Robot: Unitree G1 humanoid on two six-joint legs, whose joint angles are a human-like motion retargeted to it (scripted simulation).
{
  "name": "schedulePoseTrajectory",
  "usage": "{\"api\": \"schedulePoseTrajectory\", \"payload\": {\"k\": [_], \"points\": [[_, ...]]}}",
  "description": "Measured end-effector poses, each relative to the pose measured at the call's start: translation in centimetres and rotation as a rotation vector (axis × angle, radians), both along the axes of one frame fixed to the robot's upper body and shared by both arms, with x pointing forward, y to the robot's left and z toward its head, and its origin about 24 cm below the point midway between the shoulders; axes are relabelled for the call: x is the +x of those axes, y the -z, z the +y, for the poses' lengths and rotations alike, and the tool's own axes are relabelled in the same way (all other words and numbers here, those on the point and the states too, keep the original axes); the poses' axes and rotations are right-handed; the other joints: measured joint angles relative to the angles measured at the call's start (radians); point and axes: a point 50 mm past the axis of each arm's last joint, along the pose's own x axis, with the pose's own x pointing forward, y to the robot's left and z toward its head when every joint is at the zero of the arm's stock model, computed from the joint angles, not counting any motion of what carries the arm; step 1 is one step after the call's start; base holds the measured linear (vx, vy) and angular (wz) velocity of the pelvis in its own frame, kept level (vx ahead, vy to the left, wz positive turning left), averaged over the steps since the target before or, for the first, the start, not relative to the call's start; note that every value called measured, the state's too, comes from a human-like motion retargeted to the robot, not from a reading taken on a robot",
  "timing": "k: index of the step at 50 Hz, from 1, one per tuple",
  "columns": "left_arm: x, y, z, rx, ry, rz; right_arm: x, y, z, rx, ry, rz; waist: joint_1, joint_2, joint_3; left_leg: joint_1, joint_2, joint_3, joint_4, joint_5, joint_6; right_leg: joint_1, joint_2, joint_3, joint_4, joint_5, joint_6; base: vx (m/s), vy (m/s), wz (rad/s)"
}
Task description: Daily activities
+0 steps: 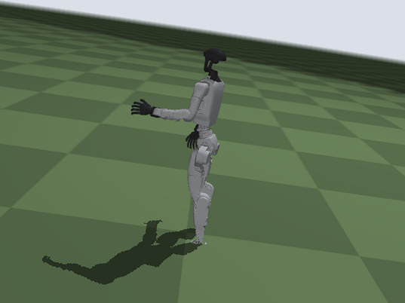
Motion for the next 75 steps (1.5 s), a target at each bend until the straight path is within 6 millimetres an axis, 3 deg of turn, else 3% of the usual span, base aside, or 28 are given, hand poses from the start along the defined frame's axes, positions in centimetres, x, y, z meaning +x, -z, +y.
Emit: {"api": "schedulePoseTrajectory", "payload": {"k": [13, 27, 62, 75], "points": [[1.4, 0.8, -0.3, 0.004, -0.036, 0.042, -0.2, 0.0, -0.4, -0.053, -0.02, 0.004, 0.012, -0.002, 0.0, 0.001, 0.0, -0.005, 0.0, -0.007, 0.012, 0.012, 0.001, -0.002, -0.024, 0.011, -0.008, 0.0, 0.0, 0.0], [-0.9, 3.9, 0.5, -0.03, -0.15, 0.131, -0.8, 0.3, -0.3, -0.075, 0.001, -0.003, 0.021, -0.038, -0.001, 0.004, -0.01, -0.007, 0.001, -0.005, 0.015, 0.015, -0.01, -0.005, -0.024, 0.002, -0.007, 0.0, 0.0, 0.0], [-0.3, 4.1, -0.6, -0.01, -0.086, 0.16, -2.7, 0.7, -0.9, -0.079, 0.094, 0.041, 0.014, -0.046, -0.001, 0.026, -0.011, -0.047, 0.002, -0.001, 0.017, 0.05, -0.014, -0.024, -0.022, -0.001, -0.01, 0.0, 0.0, 0.0], [0.0, 3.2, -0.8, 0.091, -0.054, 0.133, -3.4, 0.9, -1.1, -0.1, 0.083, 0.04, 0.016, -0.043, -0.003, 0.034, -0.009, -0.071, 0.002, -0.003, 0.017, 0.066, -0.013, -0.033, -0.022, -0.005, -0.017, 0.0, 0.0, 0.0]]}}
